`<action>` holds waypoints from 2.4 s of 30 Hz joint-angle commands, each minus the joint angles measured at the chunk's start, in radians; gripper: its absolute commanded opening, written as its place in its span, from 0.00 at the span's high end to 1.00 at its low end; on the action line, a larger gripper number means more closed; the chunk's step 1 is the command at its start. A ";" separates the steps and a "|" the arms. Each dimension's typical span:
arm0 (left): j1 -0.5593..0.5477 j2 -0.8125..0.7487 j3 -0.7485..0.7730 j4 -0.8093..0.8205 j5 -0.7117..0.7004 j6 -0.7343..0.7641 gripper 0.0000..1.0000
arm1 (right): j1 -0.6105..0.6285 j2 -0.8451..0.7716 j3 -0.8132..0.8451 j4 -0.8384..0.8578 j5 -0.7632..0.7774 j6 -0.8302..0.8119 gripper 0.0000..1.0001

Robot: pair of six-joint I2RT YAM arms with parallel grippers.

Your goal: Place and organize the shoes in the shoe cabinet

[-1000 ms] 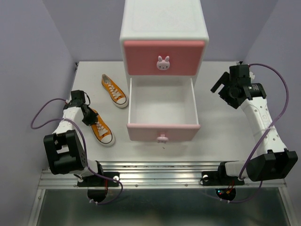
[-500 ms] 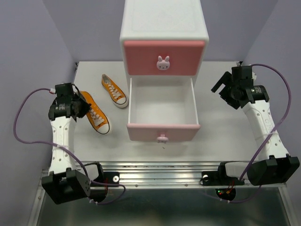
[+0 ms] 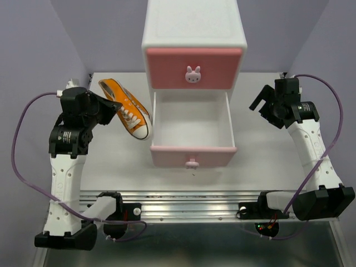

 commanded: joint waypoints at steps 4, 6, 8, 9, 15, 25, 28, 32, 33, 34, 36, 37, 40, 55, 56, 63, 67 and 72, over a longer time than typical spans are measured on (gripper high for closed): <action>-0.266 -0.025 0.086 0.150 -0.265 -0.311 1.00 | -0.008 -0.023 0.025 0.021 -0.012 -0.042 0.00; -0.358 -0.024 0.071 0.173 -0.334 -0.348 1.00 | -0.008 -0.028 0.020 0.023 -0.017 -0.044 0.00; -0.427 -0.002 0.078 0.181 -0.389 -0.397 1.00 | -0.008 -0.031 0.019 0.021 -0.023 -0.041 0.00; -0.504 0.025 0.090 0.178 -0.458 -0.406 1.00 | -0.008 -0.034 0.022 0.021 -0.025 -0.041 0.00; -0.726 0.134 0.169 0.153 -0.641 -0.494 1.00 | -0.008 -0.038 0.031 0.018 -0.015 -0.059 0.00; -0.905 0.147 0.071 0.179 -0.730 -0.624 1.00 | -0.008 -0.072 0.011 0.009 -0.015 -0.081 0.00; -0.929 0.156 0.037 0.202 -0.729 -0.636 1.00 | -0.008 -0.074 0.006 0.009 -0.023 -0.087 0.00; -0.954 0.168 0.005 0.225 -0.726 -0.630 1.00 | -0.008 -0.078 0.010 0.007 -0.021 -0.098 0.00; -0.958 0.170 -0.023 0.247 -0.724 -0.614 1.00 | -0.008 -0.084 0.008 0.007 -0.028 -0.101 0.00; -0.958 0.171 -0.023 0.247 -0.723 -0.612 1.00 | -0.008 -0.086 0.006 0.007 -0.029 -0.101 0.00; -0.958 0.171 -0.067 0.273 -0.727 -0.612 1.00 | -0.008 -0.092 -0.003 0.009 -0.034 -0.098 0.00; -0.960 0.170 -0.077 0.276 -0.729 -0.632 1.00 | -0.008 -0.095 -0.007 0.006 -0.034 -0.098 0.00; -0.960 0.170 -0.113 0.317 -0.710 -0.623 1.00 | -0.008 -0.106 -0.018 0.003 -0.032 -0.101 0.00; -0.958 0.265 -0.140 0.388 -0.605 -0.511 1.00 | -0.008 -0.107 -0.026 0.001 -0.035 -0.098 0.00; -0.958 0.266 -0.138 0.379 -0.605 -0.491 1.00 | -0.008 -0.107 -0.027 0.001 -0.035 -0.096 0.00; -0.900 0.298 -0.112 0.350 -0.530 -0.253 1.00 | -0.008 -0.114 -0.044 0.003 -0.043 -0.092 0.00; -0.842 0.353 -0.061 0.320 -0.503 -0.140 1.00 | -0.008 -0.117 -0.058 0.006 -0.044 -0.082 0.00; -0.816 0.438 0.043 0.245 -0.516 0.011 1.00 | -0.008 -0.115 -0.059 0.010 -0.040 -0.082 0.00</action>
